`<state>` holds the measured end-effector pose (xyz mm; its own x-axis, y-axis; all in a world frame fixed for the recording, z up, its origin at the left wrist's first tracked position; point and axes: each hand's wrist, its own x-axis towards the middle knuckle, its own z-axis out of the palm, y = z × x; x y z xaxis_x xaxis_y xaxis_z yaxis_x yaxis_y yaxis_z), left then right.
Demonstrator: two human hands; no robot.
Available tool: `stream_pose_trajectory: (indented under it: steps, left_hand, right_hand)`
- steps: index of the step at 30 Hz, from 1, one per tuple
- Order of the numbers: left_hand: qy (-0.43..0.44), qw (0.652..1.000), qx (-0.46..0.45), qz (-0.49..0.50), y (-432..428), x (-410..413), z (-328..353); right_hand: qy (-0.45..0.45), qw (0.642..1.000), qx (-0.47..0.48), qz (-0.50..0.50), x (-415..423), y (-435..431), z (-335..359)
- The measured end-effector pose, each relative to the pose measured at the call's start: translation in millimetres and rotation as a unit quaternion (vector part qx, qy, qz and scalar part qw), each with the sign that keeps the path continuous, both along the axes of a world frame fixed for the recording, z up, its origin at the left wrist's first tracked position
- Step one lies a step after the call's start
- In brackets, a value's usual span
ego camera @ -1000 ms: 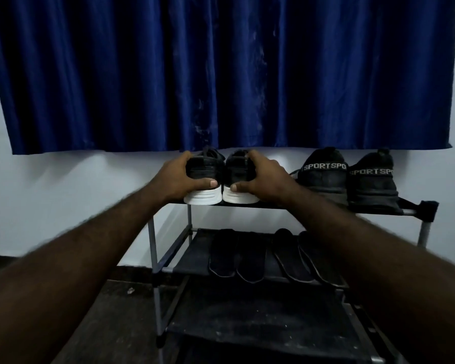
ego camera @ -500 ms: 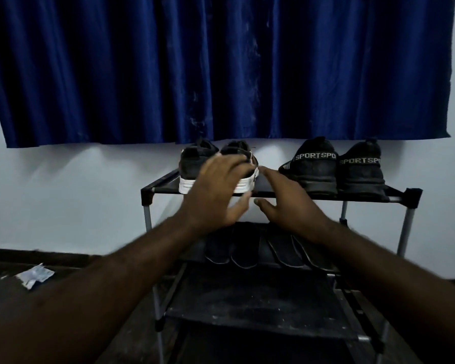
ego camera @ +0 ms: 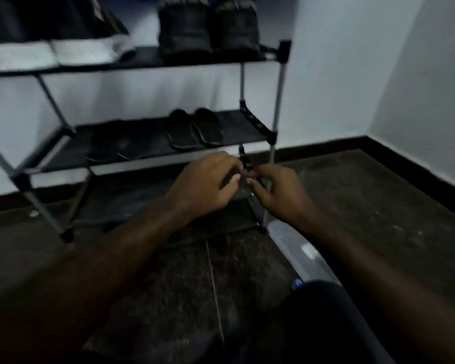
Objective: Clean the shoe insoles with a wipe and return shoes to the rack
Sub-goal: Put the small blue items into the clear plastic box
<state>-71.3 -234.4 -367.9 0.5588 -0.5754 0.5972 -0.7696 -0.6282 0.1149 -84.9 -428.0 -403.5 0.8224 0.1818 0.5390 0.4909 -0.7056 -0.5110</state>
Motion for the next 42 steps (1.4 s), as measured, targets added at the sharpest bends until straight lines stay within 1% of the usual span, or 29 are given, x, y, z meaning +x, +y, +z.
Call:
stream_pose_trajectory:
  steps: [2, 4, 6, 8, 10, 12, 15, 16, 17, 20, 22, 23, 25, 26, 28, 30, 31, 33, 35, 36, 37, 38, 40, 42]
  left_hand:
    - [0.084, 0.996, -0.004, -0.002, -29.0, -8.7, -36.8]
    - [0.167, 0.986, -0.016, 0.007, -54.7, -17.6, -75.1]
    - [0.250, 0.967, -0.048, 0.031, -74.2, -29.5, -110.9]
    - [0.330, 0.938, -0.082, 0.059, -87.0, -40.7, -143.6]
    - [0.410, 0.899, -0.124, 0.090, -94.0, -49.8, -172.2]
    - [0.486, 0.848, -0.177, 0.116, -99.5, -53.3, -195.2]
    - [0.573, 0.771, -0.245, 0.133, -107.2, -47.8, -216.3]
    - [0.593, 0.754, -0.251, 0.128, -110.9, -45.3, -221.3]
    - [0.596, 0.758, -0.238, 0.118, -113.5, -41.5, -227.7]
    - [0.557, 0.816, -0.138, 0.071, -124.4, -34.0, -247.7]
    - [0.513, 0.855, -0.063, 0.037, -133.2, -30.6, -260.3]
    - [0.482, 0.875, -0.029, 0.020, -139.3, -27.9, -268.7]
    - [0.451, 0.893, 0.011, 0.004, -150.8, -20.7, -277.5]
    - [0.452, 0.892, 0.018, 0.000, -157.5, -18.3, -280.6]
    - [0.448, 0.894, 0.020, 0.006, -168.7, -13.1, -287.9]
    - [0.452, 0.892, 0.012, 0.020, -175.8, -4.3, -291.3]
    - [0.456, 0.889, 0.000, 0.025, -179.2, 2.2, -293.4]
    - [0.452, 0.891, -0.021, 0.038, -178.0, 9.1, -289.5]
    - [0.436, 0.898, -0.043, 0.040, -173.7, 9.8, -285.6]
    - [0.451, 0.891, -0.036, 0.029, -187.0, 5.4, -300.1]
    - [0.457, 0.888, -0.038, 0.027, -189.2, 4.7, -304.6]
    - [0.463, 0.884, -0.046, 0.028, -183.7, 1.2, -303.0]
    - [0.484, 0.871, -0.072, 0.027, -174.5, -0.5, -303.2]
    - [0.509, 0.858, -0.058, 0.018, -165.9, -0.6, -306.3]
  right_hand:
    - [0.076, 0.994, 0.036, -0.077, -11.1, -36.2, -35.0]
    - [0.134, 0.979, 0.067, -0.137, -22.1, -64.8, -67.3]
    - [0.188, 0.964, 0.084, -0.171, -32.5, -82.4, -95.2]
    - [0.227, 0.953, 0.095, -0.178, -40.0, -91.6, -119.3]
    - [0.257, 0.942, 0.104, -0.188, -44.4, -96.7, -140.8]
    - [0.286, 0.932, 0.104, -0.200, -46.4, -102.3, -157.5]
    - [0.303, 0.923, 0.092, -0.221, -45.4, -121.3, -169.4]
    - [0.308, 0.921, 0.075, -0.225, -46.9, -131.1, -173.6]
    - [0.323, 0.919, 0.053, -0.221, -49.7, -140.9, -177.5]
    - [0.382, 0.905, -0.031, -0.182, -70.5, -164.4, -197.8]
    - [0.421, 0.892, -0.027, -0.162, -84.6, -172.3, -213.1]
    - [0.419, 0.895, -0.040, -0.147, -87.5, -175.0, -220.7]
    - [0.386, 0.911, -0.101, -0.107, -86.2, -177.8, -230.3]
    - [0.376, 0.913, -0.126, -0.093, -84.3, -179.2, -234.0]
    - [0.362, 0.917, -0.145, -0.086, -81.2, -181.8, -239.6]
    - [0.342, 0.921, -0.152, -0.108, -75.6, -184.3, -245.6]
    - [0.319, 0.929, -0.150, -0.111, -71.9, -187.2, -249.3]
    - [0.301, 0.936, -0.138, -0.118, -63.5, -185.8, -243.3]
    - [0.298, 0.934, -0.154, -0.125, -52.4, -188.4, -242.8]
    - [0.312, 0.924, -0.161, -0.148, -54.8, -200.2, -258.4]
    - [0.290, 0.928, -0.168, -0.160, -51.5, -205.0, -262.0]
    - [0.296, 0.927, -0.176, -0.151, -50.9, -205.5, -263.7]
    - [0.265, 0.945, -0.124, -0.145, -55.2, -206.1, -264.8]
    - [0.215, 0.954, -0.044, -0.203, -67.1, -203.0, -261.7]
